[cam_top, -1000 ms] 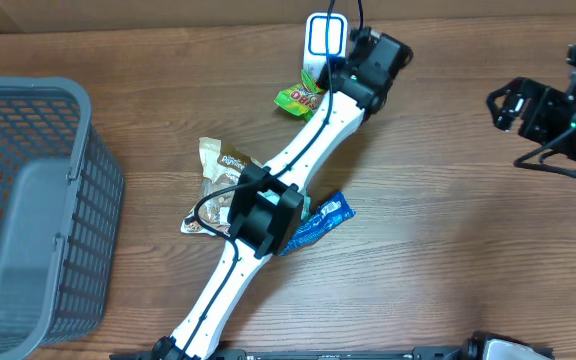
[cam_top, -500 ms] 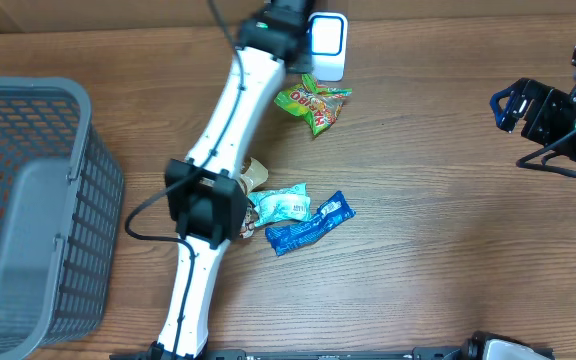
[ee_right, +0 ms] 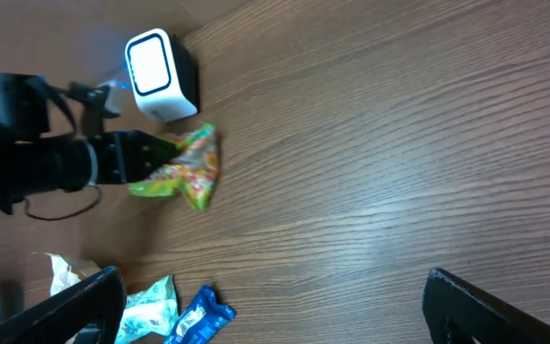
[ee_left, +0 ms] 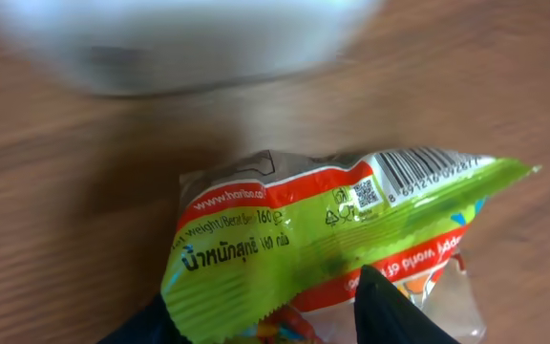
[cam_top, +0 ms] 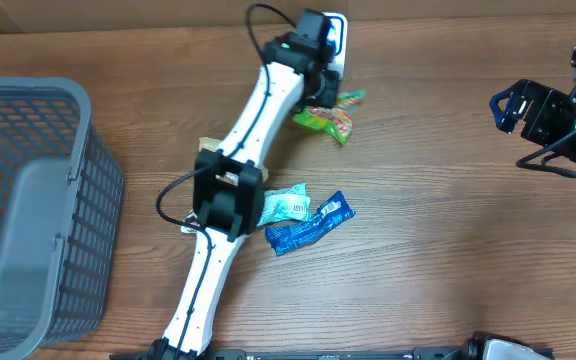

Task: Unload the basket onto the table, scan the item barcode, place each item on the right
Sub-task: 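Drop the Haribo bag on the right side and retract the left arm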

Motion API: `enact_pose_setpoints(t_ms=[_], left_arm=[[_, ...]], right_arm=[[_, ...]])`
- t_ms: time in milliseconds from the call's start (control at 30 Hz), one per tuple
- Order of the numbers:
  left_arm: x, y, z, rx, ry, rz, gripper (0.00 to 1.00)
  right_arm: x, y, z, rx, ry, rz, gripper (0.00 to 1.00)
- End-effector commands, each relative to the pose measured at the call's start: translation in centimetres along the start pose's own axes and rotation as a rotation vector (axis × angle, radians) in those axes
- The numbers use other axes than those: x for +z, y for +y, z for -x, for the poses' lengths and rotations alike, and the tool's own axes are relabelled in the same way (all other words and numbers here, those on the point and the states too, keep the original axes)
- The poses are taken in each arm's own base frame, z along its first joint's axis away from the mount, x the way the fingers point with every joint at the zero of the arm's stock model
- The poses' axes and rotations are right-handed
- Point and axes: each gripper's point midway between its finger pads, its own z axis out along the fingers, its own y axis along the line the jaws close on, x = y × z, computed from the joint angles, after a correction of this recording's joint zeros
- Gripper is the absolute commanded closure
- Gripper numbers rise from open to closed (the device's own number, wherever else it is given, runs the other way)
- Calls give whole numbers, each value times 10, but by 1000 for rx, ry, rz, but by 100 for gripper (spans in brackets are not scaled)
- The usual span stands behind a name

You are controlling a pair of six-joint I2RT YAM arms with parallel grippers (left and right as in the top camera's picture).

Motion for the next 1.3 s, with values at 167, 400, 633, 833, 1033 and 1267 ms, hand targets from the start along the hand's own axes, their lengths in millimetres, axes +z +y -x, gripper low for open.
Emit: enact_pose_setpoints(t_ms=[167,400,633,833,1033,1267], left_arm=[[53,-155,-64,135,126,-343,57],[-3,-177,-20,114,-9,-403,51],[-200,-71,67,-6,-293,-366,39],[-348,1,63,-57,-515,-195,34],[-398,50,29,-115,-544,71,27],[-379,89,-18,-193,-348,259,18]], right_arm=[[-12,6,6,-10,-37,12,0],[-12,6,5,-9,-35,11,0],[14,7,-6,26,75,60,0],[80,12,-38,29,295,69,8],[137,14,-76,8,477,39,31],[192,-2,-108,-18,612,-57,30]])
